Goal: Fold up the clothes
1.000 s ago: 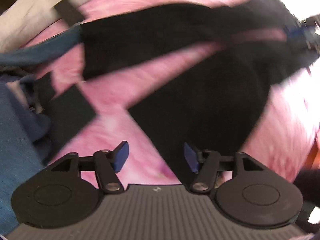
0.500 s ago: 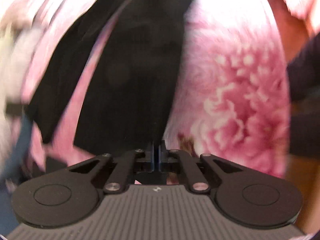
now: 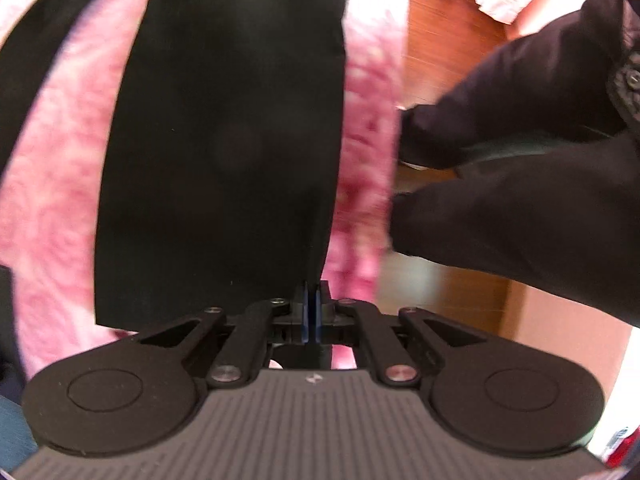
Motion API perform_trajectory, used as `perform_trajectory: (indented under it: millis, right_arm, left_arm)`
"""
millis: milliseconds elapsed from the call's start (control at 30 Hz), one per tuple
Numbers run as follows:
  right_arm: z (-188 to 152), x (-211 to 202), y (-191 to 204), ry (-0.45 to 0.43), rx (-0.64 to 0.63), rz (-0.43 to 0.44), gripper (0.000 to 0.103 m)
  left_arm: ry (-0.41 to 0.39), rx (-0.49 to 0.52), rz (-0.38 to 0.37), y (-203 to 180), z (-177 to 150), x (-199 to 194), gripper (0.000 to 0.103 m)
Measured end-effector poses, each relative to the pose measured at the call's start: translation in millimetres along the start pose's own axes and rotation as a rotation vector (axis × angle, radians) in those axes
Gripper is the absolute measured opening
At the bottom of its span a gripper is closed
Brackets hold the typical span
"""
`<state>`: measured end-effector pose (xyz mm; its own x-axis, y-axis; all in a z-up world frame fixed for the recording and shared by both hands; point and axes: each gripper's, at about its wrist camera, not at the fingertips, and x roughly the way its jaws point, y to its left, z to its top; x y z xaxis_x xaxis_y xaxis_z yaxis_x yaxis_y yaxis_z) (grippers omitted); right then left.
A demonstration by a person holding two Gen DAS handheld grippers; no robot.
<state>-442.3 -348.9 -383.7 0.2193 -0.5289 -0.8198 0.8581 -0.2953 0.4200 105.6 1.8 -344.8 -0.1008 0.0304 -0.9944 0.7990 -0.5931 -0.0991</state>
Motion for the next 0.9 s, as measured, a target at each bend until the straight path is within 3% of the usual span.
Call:
perform_trajectory:
  millis: [67, 100, 133, 200, 333, 433, 467, 500, 533, 600, 700, 733, 900]
  right_arm:
    - [9.6, 3.0, -8.9, -0.002, 0.023, 0.012, 0.055]
    - [14.5, 4.9, -13.3, 0.001, 0.033, 0.014, 0.042]
    - [19.7, 7.1, -17.5, 0.011, 0.037, 0.012, 0.023]
    - [28.4, 7.4, -22.1, 0.033, 0.017, -0.009, 0.003]
    - [40.9, -12.6, -29.5, 0.048, -0.054, -0.027, 0.002]
    - [47.9, -25.9, -31.2, 0.082, -0.123, -0.047, 0.003]
    - [49.2, -29.5, -27.0, 0.087, -0.149, -0.064, 0.004]
    - [48.5, -32.1, -15.2, 0.078, -0.178, -0.096, 0.013]
    - [47.8, -34.8, -3.3, 0.068, -0.206, -0.127, 0.032]
    - [48.9, -45.6, 18.0, 0.027, -0.288, -0.177, 0.043]
    - [47.3, -58.4, 51.7, -0.013, -0.429, -0.167, 0.043]
    - [43.0, -59.4, 66.5, -0.013, -0.483, -0.137, 0.043]
    - [6.6, -47.0, 147.7, 0.05, -0.789, 0.045, 0.043]
  left_arm:
    - [0.024, 0.01, 0.005, -9.4, 2.5, 3.1, 0.001]
    - [0.037, 0.009, 0.011, -11.9, 4.5, 4.5, 0.001]
    - [0.05, 0.002, 0.019, -12.6, 7.1, 5.8, 0.001]
    - [0.075, -0.009, 0.037, -14.0, 12.6, 7.6, 0.001]
    - [0.101, -0.05, 0.061, -12.2, 22.6, -3.1, 0.013]
    - [0.079, -0.131, 0.092, -4.1, 27.2, -24.4, 0.014]
    - [0.066, -0.16, 0.107, -0.2, 28.5, -32.8, 0.016]
    - [0.047, -0.181, 0.135, 5.0, 30.2, -40.7, 0.017]
    - [0.026, -0.197, 0.17, 10.9, 32.0, -48.0, 0.02]
    - [-0.015, -0.227, 0.239, 22.6, 35.7, -62.6, 0.028]
    - [-0.079, -0.263, 0.383, 51.7, 40.5, -69.9, 0.034]
    - [-0.089, -0.268, 0.444, 63.4, 41.6, -67.2, 0.041]
    - [-0.033, -0.187, 0.712, 136.2, 46.1, -17.1, 0.043]
